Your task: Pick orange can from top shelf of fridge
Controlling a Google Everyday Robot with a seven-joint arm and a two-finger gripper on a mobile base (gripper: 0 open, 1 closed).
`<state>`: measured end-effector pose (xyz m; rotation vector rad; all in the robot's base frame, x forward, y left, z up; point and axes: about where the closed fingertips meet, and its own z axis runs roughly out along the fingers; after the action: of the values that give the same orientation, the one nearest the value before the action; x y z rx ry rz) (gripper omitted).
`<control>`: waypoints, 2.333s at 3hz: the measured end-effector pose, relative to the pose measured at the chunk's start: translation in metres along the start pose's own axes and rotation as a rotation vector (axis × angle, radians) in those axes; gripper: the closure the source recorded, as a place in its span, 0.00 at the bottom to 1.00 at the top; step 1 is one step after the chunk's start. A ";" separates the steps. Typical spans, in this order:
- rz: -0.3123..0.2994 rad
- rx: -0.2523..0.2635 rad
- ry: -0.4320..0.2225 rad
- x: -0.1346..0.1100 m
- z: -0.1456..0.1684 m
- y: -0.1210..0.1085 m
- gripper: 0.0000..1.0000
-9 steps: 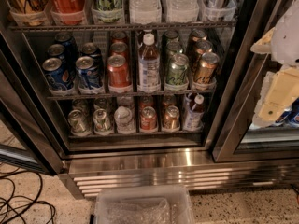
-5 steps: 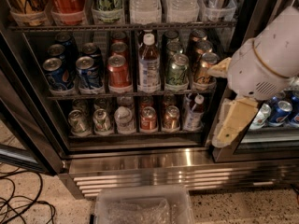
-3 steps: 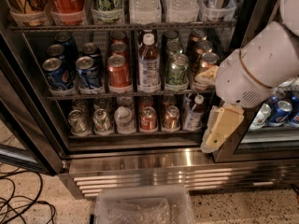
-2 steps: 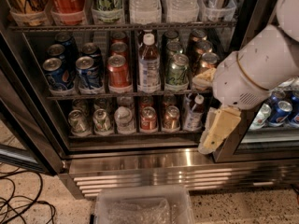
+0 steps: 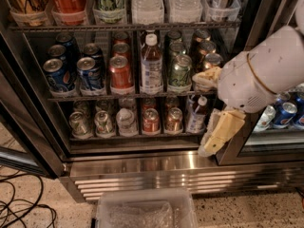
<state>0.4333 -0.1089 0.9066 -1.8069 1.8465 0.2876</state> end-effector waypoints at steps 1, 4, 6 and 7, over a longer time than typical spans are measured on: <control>-0.069 0.138 -0.147 -0.031 -0.025 0.010 0.00; -0.395 0.256 -0.572 -0.218 -0.078 0.078 0.00; -0.405 0.267 -0.636 -0.252 -0.092 0.088 0.00; -0.412 0.310 -0.714 -0.259 -0.077 0.067 0.00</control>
Offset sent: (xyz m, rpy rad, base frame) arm -0.0992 0.1082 0.2206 0.7937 -0.5348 0.1380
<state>0.3399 0.0799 1.0886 -1.5421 0.9486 0.3987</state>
